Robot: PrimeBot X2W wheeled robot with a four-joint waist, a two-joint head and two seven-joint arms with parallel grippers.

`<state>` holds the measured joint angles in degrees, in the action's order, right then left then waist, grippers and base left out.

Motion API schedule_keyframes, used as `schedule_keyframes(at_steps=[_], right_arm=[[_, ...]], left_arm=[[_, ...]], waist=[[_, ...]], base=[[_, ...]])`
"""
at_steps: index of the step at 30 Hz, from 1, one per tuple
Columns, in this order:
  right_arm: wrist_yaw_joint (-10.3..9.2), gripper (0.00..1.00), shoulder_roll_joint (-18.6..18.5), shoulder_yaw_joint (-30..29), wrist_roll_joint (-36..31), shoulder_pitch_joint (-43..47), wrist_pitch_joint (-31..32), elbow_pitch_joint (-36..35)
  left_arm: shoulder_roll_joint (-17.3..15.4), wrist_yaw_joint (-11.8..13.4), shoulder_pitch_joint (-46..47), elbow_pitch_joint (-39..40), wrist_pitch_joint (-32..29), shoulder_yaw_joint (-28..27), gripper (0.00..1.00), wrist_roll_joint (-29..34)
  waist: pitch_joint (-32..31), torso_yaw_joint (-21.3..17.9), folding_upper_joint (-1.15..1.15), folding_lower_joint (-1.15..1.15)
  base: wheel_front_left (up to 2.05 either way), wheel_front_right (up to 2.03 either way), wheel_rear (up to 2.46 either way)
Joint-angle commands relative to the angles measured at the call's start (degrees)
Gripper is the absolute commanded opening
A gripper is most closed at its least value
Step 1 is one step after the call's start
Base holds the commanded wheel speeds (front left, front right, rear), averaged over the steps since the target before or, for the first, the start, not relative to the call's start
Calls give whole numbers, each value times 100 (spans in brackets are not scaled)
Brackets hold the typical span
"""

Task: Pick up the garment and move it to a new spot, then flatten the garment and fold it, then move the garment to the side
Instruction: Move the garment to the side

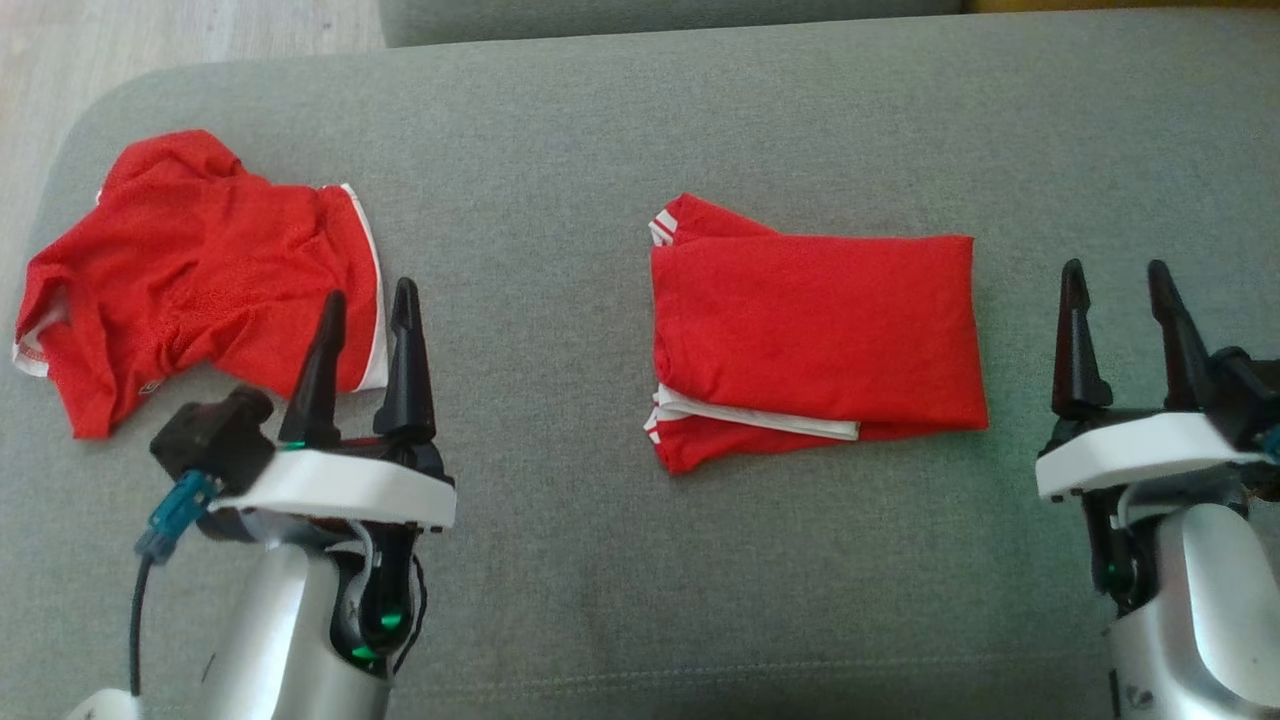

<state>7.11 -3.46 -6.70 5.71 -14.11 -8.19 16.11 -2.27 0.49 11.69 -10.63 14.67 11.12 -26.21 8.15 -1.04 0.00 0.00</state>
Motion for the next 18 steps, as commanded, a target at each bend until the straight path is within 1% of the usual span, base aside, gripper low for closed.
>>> schedule_keyframes(at_steps=[1,4,7,13,18], right_arm=[[37,100,29,120,-20,-85,20,-206],[37,100,43,111,78,-113,111,-130],[37,100,52,132,270,-160,252,88],[37,100,56,352,795,-397,367,790],[37,100,57,435,843,-687,328,1430]], left_arm=[[-61,-2,113,224,33,-152,100,53],[-61,-7,131,217,33,-143,100,49],[-61,-7,157,201,33,-101,100,40],[-61,-16,266,136,33,-26,100,56],[-61,-33,351,92,33,-19,100,82]], waist=[[14,5,0,0],[80,34,0,0],[181,90,0,0],[422,244,0,0],[594,362,0,0]], base=[[0,0,0],[0,0,0],[0,0,0],[0,0,0],[0,0,0]])
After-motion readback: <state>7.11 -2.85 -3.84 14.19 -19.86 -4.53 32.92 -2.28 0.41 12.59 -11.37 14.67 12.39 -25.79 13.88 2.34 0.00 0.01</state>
